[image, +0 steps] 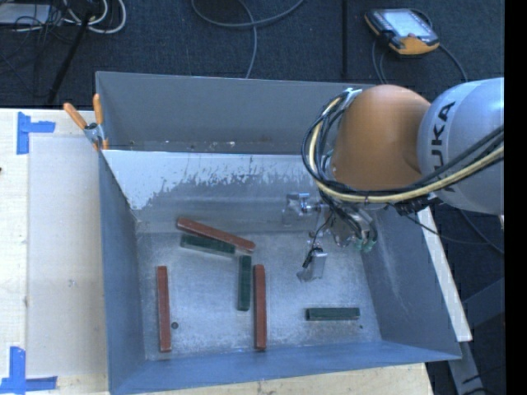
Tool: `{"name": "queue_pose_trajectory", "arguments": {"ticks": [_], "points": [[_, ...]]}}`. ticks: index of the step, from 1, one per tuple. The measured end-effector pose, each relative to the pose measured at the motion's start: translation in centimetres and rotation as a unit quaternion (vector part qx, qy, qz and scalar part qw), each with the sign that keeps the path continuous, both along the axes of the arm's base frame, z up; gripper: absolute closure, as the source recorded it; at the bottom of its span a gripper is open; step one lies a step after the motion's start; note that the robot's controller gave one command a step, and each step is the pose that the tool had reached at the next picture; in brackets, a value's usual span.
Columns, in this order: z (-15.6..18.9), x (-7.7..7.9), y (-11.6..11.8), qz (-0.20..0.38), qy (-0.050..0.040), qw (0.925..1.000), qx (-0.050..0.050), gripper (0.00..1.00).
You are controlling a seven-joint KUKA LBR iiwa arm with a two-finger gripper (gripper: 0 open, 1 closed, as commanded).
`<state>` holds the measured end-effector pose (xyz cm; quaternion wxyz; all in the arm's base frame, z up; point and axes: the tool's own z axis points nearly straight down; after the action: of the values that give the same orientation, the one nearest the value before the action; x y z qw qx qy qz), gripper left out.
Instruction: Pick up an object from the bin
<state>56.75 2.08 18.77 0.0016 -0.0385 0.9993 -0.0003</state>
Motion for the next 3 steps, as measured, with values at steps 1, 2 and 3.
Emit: {"name": "queue_pose_trajectory", "arguments": {"ticks": [1, 2, 3], "points": [[-5.9, -0.6, -2.5, 0.041, 0.0, 0.9991, 0.001, 0.0], [-7.4, -3.6, -4.6, -0.005, 0.006, 1.0, 0.0, 0.0], [-9.3, -6.4, -5.9, 0.024, 0.0006, 0.9997, 0.0, 0.0]]}}
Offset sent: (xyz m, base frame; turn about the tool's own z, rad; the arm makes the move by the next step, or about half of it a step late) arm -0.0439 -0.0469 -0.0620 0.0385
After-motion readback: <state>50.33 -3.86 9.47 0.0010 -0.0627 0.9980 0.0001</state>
